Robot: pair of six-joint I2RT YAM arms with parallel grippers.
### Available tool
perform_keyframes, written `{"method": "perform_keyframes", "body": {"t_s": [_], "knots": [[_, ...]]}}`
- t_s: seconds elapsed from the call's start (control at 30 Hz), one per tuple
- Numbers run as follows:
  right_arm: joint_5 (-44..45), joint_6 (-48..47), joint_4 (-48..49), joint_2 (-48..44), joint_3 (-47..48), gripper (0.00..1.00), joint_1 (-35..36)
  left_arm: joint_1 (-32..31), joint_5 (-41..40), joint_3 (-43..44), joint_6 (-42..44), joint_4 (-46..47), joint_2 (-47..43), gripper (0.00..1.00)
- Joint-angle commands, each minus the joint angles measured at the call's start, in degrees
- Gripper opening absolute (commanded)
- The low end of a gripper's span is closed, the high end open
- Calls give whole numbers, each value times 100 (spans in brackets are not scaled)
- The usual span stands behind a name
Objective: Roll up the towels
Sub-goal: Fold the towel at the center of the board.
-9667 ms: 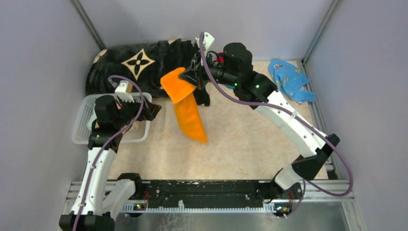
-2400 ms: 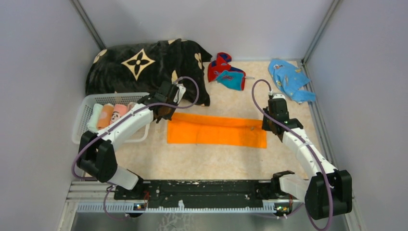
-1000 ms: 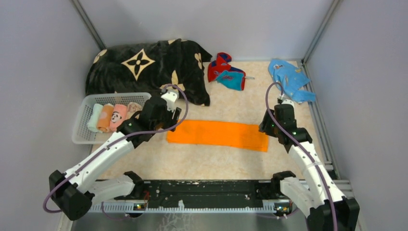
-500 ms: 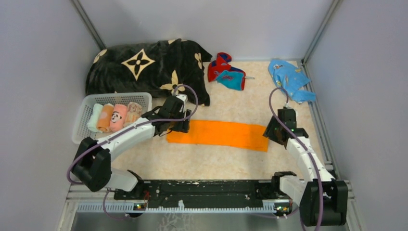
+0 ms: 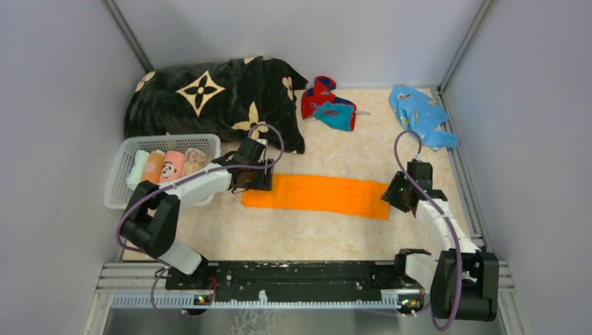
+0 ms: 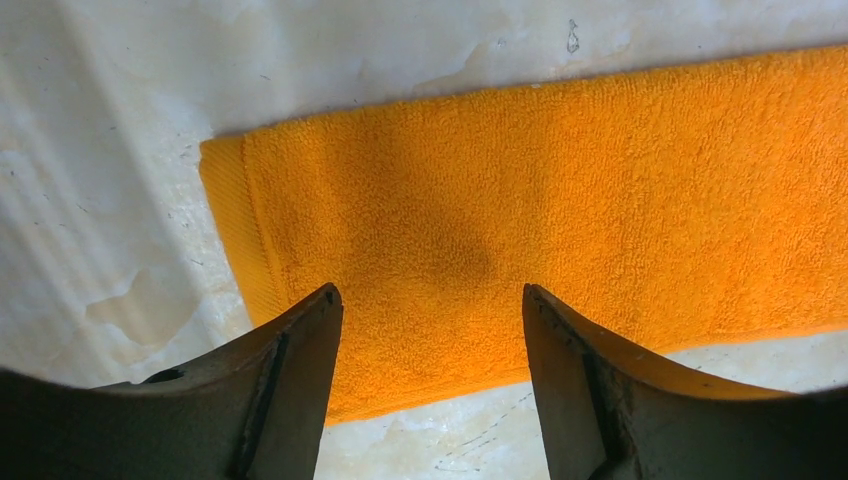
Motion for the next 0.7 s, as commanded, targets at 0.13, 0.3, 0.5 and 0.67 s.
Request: {"method": "perform_keyframes", "body": {"t_s": [0.13,0.3,0.5,0.67], "knots": [[-293,-70,152,54,-31,40,-78,100,136,-47,-31,185,65,72],[-588,-80,103,123,-17,36,-82,127,201,-66,-51,216,207,71],[-875,29,6,-151,62,26,-81,127,200,-66,-68,225,279,71],[-1028,60,-41,-199,26,23,-82,134,208,-74,-57,238,279,71]]}}
